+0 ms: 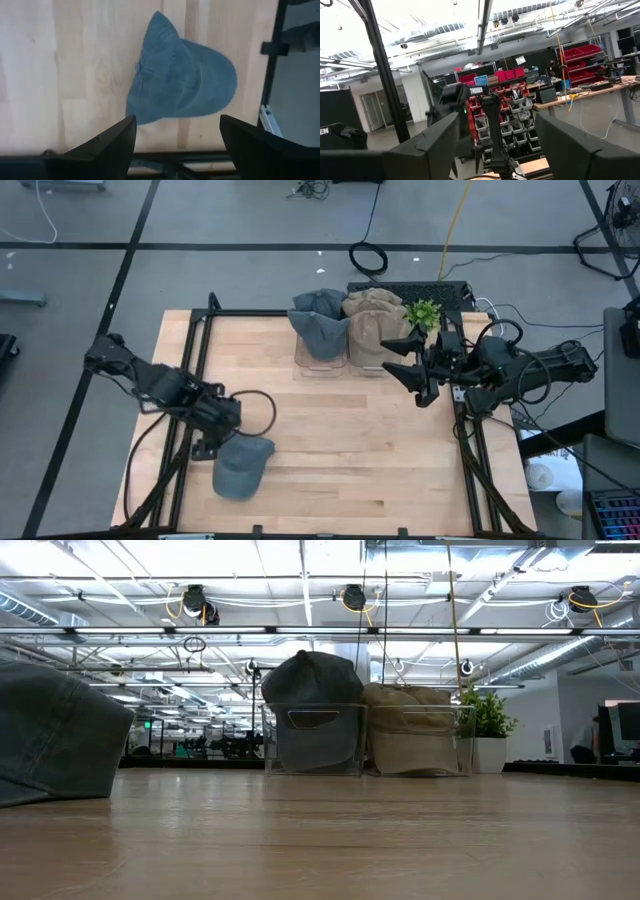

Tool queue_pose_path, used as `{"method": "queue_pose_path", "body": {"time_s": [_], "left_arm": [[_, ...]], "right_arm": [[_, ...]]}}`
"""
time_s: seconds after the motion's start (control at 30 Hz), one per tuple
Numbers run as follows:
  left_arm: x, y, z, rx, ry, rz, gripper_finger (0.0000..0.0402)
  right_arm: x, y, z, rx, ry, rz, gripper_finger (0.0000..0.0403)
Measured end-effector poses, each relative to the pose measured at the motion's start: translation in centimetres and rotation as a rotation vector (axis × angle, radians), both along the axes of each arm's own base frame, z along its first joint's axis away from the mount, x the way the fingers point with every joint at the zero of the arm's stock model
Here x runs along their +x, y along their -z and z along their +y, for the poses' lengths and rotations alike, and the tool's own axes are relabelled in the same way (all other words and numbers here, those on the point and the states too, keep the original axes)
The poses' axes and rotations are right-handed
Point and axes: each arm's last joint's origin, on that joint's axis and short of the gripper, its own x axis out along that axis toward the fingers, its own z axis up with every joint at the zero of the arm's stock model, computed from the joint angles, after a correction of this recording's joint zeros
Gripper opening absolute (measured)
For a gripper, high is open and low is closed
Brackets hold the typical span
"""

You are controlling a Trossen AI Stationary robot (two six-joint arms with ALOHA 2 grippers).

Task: Pick & Place hat
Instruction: Put the blue cap into the left transparent bin

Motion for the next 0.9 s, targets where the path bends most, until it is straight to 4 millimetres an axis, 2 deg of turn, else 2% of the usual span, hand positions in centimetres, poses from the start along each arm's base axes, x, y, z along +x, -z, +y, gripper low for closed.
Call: {"method": "queue_pose_path", "body": {"time_s": [0.27,0.5,0.7,0.9], "left_arm": [[0.9,5.0,-0.5,0.014,0.029,0.035,0.0331],[0.6,9.6,-0.4,0.027,0.093,0.107,0.0320],[0.5,12.7,-0.2,-0.003,0.121,0.111,0.0318],[0.7,14.8,0.5,-0.006,0.076,0.096,0.0325]], "right_arm": [[0.0,0.0,0.0,-0.002,0.000,0.003,0.0249],[0.0,0.1,0.0,-0.021,0.005,0.009,0.0249],[0.0,0.1,0.1,-0.030,-0.020,0.008,0.0249],[0.0,0.1,0.2,-0.038,-0.044,0.006,0.0249]]}}
